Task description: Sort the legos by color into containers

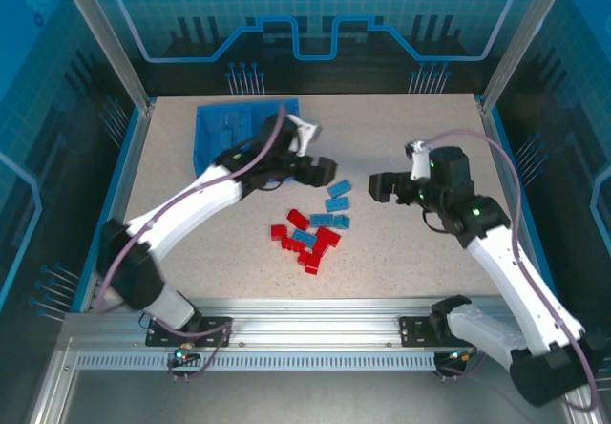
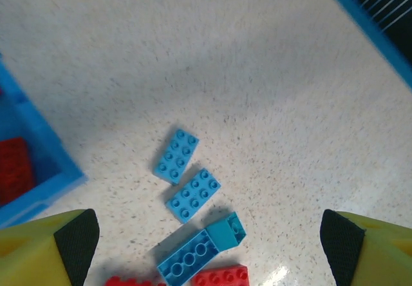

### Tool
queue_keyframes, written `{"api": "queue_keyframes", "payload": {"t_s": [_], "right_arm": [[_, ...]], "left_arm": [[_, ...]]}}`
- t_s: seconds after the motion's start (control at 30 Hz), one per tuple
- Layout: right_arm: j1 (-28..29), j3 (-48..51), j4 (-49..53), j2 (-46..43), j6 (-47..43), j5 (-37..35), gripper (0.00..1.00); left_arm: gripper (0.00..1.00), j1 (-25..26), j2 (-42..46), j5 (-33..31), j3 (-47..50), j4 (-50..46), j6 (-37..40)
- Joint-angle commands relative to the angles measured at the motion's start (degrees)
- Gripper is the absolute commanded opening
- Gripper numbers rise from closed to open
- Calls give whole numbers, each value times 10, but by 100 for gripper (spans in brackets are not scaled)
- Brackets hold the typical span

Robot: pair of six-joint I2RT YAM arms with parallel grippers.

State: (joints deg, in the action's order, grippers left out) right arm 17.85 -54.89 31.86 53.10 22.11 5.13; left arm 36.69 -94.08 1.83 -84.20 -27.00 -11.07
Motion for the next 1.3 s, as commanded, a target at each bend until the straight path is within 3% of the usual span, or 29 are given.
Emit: {"api": "queue_keyframes", "payload": {"t_s": [0.0, 0.2, 0.4, 0.63, 0.8, 1.1, 1.27], "right_arm": [[-7, 33, 20, -54, 38, 28, 100], [-9, 75, 41, -127, 61, 16, 100], [-10, 80, 46, -135, 68, 29, 100], [-11, 84, 44, -135, 74, 40, 100], [-10, 83, 47, -129, 74, 58, 100], [-10, 72, 48, -121, 76, 58, 100], [-10, 65, 39, -113, 80, 62, 100]], "left_arm": [[93, 35, -104, -35, -115, -139, -25], [82, 42, -285, -33, -287, -208, -14], [81, 38, -412, -49, -410, -252, 23], [73, 26, -482, -57, -447, -258, 31], [66, 23, -506, -66, -448, -259, 33], [33, 23, -497, -63, -445, -250, 22], [32, 23, -404, -49, -418, -206, 6]]}}
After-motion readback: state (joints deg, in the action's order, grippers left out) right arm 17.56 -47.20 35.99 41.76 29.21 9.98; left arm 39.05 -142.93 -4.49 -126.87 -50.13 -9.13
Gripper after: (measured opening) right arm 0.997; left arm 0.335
